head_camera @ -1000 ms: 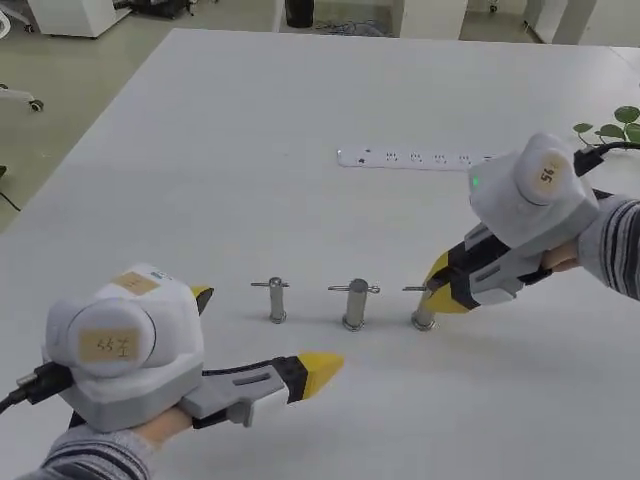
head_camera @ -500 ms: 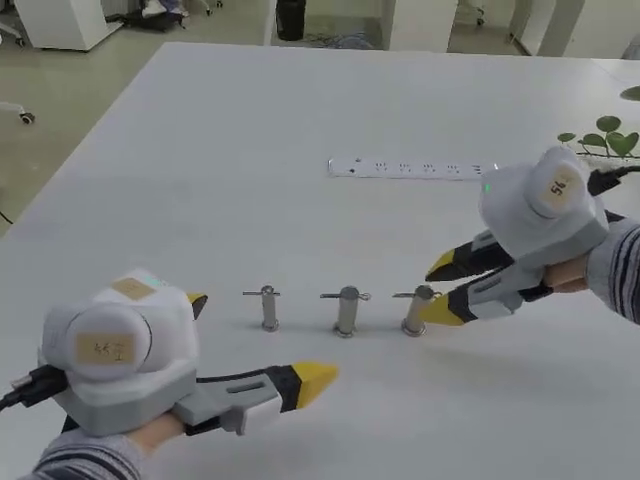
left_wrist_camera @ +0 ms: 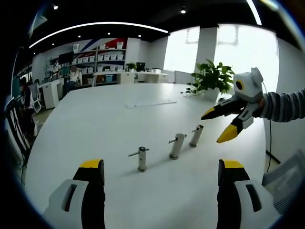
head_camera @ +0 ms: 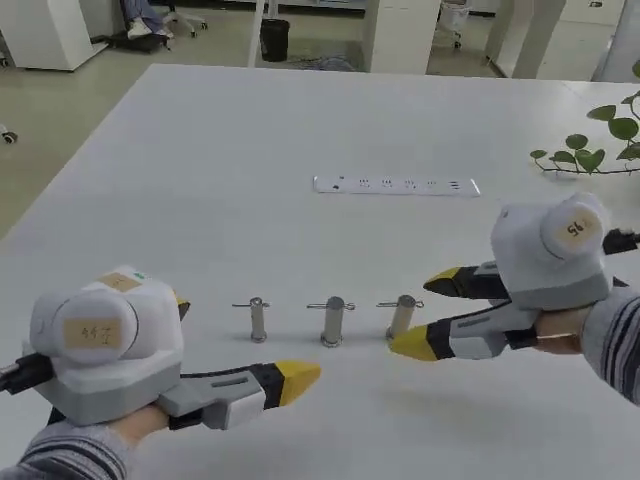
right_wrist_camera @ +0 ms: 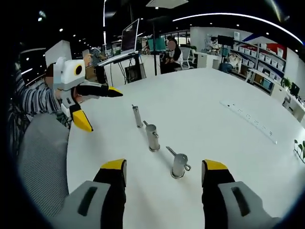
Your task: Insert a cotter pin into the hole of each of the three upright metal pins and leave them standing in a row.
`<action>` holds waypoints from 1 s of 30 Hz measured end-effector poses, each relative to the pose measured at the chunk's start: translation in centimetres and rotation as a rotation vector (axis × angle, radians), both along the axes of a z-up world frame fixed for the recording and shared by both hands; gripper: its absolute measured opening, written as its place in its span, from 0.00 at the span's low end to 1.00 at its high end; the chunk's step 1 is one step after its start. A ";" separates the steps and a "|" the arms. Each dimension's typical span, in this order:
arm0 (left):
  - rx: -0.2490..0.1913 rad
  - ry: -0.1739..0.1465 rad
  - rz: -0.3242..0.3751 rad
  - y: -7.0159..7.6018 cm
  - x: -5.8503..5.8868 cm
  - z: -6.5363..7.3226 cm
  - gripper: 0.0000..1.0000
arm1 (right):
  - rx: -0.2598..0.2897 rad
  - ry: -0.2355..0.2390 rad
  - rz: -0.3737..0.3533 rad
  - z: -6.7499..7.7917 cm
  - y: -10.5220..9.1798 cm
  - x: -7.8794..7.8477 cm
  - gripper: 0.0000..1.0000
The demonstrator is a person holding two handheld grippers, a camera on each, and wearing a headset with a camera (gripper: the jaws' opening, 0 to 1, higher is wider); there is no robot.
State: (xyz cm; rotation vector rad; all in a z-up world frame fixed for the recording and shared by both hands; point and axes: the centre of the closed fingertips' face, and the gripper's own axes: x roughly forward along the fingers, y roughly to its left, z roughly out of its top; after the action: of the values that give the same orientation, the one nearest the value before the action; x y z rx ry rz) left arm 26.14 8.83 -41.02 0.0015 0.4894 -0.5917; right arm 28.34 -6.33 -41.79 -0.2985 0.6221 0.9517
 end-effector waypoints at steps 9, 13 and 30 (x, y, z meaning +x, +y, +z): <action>0.011 -0.018 -0.012 0.1 -0.4 0.6 0.99 | 0.053 -0.017 -0.134 0.2 -0.6 -1.0 0.68; 0.009 -0.013 -0.010 0.2 -0.8 0.6 0.99 | 0.111 0.003 -0.197 0.5 -0.8 -1.0 0.71; -0.025 0.005 0.025 0.7 -1.6 0.8 0.99 | 0.138 0.008 -0.252 0.3 -0.7 -2.3 0.76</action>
State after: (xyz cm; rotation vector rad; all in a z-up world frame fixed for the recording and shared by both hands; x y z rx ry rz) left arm 24.58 9.48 -40.19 -0.0296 0.4862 -0.5728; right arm 26.09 -7.07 -41.44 -0.0907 0.5828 0.7495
